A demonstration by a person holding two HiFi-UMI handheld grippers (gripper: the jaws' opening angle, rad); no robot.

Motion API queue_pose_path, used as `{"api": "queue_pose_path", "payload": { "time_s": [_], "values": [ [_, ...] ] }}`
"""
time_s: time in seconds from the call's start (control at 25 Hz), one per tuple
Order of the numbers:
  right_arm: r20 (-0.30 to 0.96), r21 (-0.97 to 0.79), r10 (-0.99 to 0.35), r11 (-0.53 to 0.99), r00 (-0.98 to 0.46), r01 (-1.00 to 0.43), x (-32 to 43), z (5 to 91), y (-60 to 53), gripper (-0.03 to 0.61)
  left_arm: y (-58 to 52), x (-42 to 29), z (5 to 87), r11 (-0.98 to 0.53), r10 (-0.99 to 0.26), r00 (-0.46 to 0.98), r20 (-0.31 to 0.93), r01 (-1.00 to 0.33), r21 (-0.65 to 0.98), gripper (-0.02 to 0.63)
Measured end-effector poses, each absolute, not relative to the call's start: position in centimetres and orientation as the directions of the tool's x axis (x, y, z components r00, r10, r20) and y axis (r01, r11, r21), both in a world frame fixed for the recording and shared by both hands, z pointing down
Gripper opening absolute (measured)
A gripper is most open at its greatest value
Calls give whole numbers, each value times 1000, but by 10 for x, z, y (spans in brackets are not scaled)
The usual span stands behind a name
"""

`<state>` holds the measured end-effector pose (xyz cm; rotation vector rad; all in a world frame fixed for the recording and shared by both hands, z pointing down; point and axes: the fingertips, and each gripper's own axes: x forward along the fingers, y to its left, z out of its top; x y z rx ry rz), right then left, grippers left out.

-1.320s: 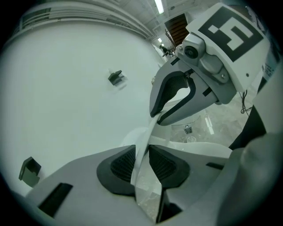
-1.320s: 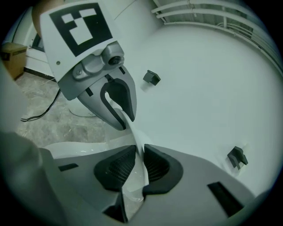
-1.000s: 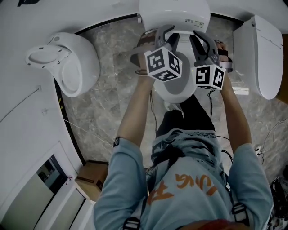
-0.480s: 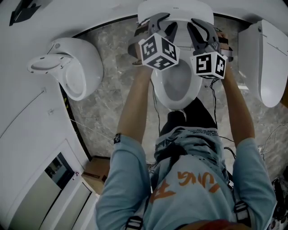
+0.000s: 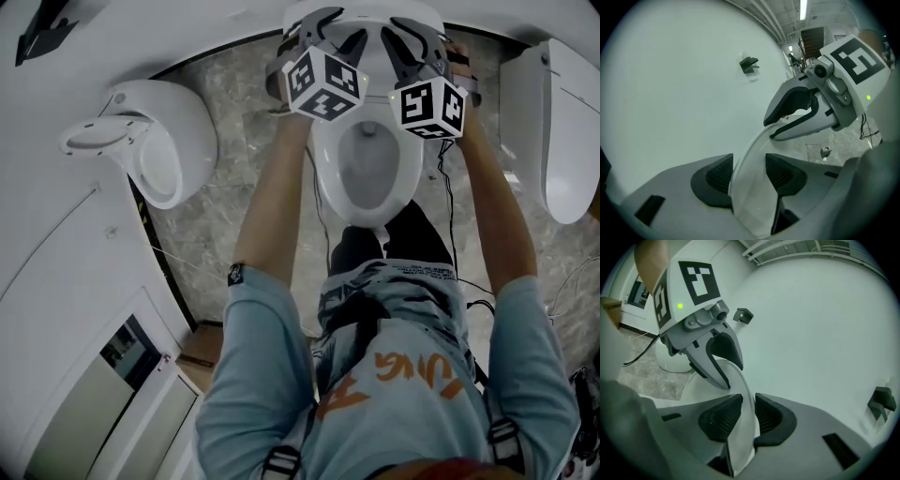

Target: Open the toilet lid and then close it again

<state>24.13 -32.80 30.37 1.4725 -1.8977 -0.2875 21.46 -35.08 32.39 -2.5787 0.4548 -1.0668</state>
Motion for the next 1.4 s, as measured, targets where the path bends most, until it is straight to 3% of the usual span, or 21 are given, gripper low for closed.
{"api": "queue_pose_path", "payload": {
  "time_s": [0.08,0.12,0.2,0.24,0.4,0.84,1.2,1.4],
  "values": [
    [394,581,-914,326,-93,-746,239,305,-330,112,-349,214,324,-904,-404,682,610,-195,-381,284],
    [396,580,-914,326,-91,-747,238,305,-329,125,-347,212,322,-904,-406,687,603,-208,-373,295],
    [381,559,-921,296,-77,-775,241,297,-322,209,-345,204,312,-893,-431,698,571,-238,-382,295],
    [366,545,-928,270,-65,-794,244,292,-315,215,-343,199,305,-883,-449,703,551,-255,-394,293],
    [345,481,-938,205,-31,-853,241,285,-262,207,-310,167,297,-880,-458,721,519,-287,-378,293],
    [504,309,-864,194,-12,-931,154,371,-98,195,-121,61,389,-968,-226,714,663,-86,-237,291],
    [694,167,-699,392,-175,-905,76,509,8,216,-14,1,523,-997,-37,633,774,23,-67,307],
    [780,65,-544,562,-309,-824,33,590,63,241,52,-13,602,-991,95,562,821,129,27,314]
  ]
}}
